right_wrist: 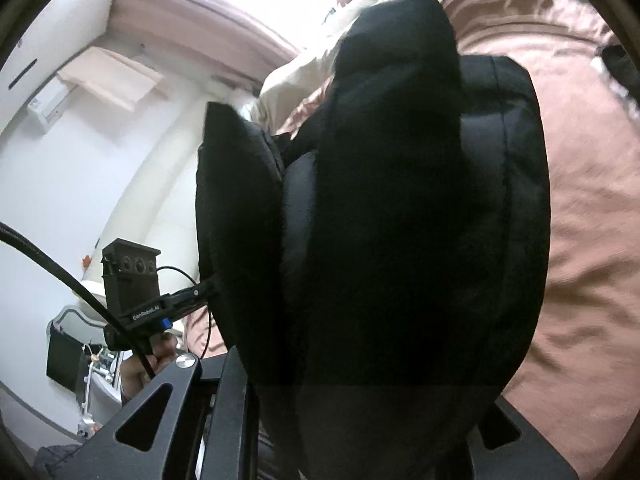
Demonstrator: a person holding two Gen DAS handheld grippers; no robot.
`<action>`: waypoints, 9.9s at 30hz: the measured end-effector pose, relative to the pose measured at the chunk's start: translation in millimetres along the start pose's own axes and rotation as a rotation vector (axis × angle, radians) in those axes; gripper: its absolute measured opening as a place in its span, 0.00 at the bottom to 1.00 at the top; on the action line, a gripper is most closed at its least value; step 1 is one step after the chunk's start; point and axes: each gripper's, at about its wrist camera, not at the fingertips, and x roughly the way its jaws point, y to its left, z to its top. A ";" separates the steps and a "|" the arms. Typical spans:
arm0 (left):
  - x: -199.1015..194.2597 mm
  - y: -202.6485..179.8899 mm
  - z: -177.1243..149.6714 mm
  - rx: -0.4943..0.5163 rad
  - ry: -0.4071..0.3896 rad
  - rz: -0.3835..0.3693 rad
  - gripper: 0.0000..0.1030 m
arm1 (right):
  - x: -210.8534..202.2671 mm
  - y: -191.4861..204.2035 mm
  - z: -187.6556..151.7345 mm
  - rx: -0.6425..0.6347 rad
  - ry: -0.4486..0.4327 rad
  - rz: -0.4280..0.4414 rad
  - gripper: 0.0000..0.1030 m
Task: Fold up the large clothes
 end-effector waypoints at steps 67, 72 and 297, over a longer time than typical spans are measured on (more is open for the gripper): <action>335.2 -278.2 49.7 0.217 0.279 -0.082 0.57 | -162.2 -60.3 34.6 0.363 -0.207 -0.864 0.63; 337.7 -276.7 50.4 0.237 0.290 -0.082 0.57 | -170.0 -32.7 9.2 0.334 -0.244 -0.922 0.63; -300.0 -89.5 -357.6 0.362 -0.495 0.201 1.00 | -25.2 374.9 -567.5 -0.109 -0.576 -0.838 1.00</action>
